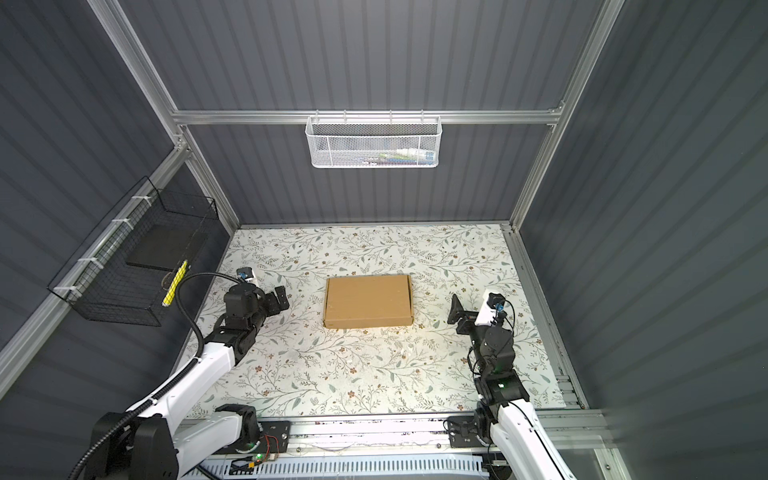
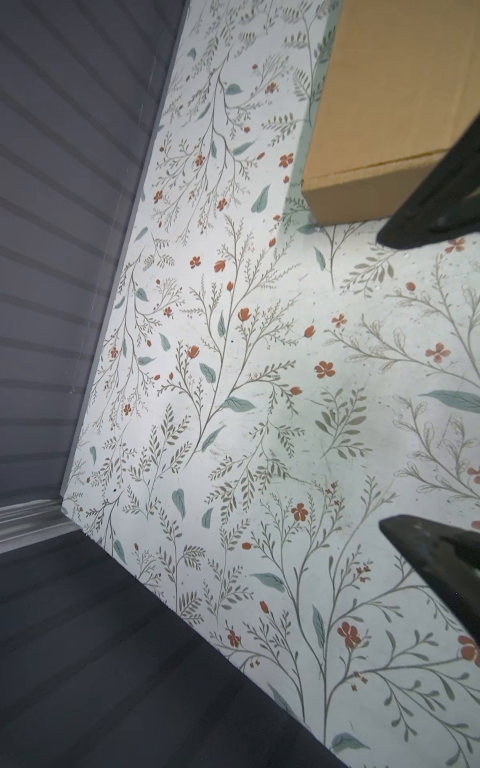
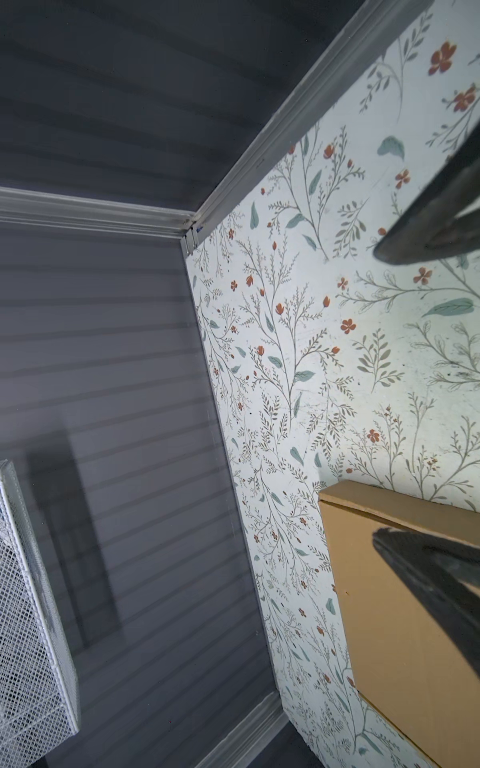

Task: Fold the paper box

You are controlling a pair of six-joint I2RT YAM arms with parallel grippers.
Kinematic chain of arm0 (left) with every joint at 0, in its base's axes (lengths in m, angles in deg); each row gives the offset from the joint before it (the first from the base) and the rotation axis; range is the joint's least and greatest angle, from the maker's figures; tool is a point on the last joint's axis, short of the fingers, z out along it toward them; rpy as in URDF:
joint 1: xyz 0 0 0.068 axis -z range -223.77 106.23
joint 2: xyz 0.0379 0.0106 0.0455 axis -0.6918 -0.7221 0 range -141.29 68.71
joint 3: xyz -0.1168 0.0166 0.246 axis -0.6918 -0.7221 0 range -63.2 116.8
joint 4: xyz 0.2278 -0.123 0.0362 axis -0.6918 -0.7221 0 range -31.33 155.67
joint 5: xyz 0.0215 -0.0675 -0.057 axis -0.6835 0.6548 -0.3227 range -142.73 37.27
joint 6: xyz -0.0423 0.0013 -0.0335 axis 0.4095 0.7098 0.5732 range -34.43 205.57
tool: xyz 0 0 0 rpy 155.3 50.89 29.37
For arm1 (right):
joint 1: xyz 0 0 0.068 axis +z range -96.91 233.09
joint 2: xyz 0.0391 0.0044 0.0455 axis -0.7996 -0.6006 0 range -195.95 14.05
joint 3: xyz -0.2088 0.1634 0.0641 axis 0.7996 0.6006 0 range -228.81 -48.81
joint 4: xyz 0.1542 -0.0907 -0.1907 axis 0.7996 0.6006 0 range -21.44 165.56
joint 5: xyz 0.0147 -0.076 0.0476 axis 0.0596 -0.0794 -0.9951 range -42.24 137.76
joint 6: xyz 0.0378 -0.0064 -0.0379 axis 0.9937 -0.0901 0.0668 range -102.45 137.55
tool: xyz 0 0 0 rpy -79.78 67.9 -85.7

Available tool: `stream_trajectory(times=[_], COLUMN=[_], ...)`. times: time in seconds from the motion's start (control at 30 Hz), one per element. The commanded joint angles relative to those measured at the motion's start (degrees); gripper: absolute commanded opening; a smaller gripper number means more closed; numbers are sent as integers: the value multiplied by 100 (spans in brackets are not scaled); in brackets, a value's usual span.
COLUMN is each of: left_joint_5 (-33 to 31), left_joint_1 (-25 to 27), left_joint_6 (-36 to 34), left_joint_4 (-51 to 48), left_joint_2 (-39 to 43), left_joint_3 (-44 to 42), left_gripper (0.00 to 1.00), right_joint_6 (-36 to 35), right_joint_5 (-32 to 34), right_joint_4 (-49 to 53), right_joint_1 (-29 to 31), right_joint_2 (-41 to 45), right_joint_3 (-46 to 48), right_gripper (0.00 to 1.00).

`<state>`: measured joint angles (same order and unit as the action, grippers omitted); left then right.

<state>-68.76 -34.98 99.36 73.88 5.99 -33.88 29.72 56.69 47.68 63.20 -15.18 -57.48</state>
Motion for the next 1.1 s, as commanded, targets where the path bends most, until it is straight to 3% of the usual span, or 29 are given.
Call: stream_trajectory(times=[0.0,0.1,0.43,1.07], left_joint_5=[-614,-805,-613,-96], left_joint_1=[-10,-18,-45,-306], left_joint_6=[-486,-687,-1334,-1413], left_joint_4=[1039,1587,3488,4971], left_joint_2=[-383,-880,-1974,-3364], left_joint_3=[-234,-356,-675,-651], left_gripper=[100,100,100,100], right_joint_6=[-247,-263,-425,-873], right_joint_5=[338,436,641,577], right_joint_4=[167,194,160,-686], right_joint_1=[-18,-18,-27,-179], right_joint_2=[-13,-62,-255,-1391], right_joint_3=[-86,-117,-131,-233], right_gripper=[99,99,99,99])
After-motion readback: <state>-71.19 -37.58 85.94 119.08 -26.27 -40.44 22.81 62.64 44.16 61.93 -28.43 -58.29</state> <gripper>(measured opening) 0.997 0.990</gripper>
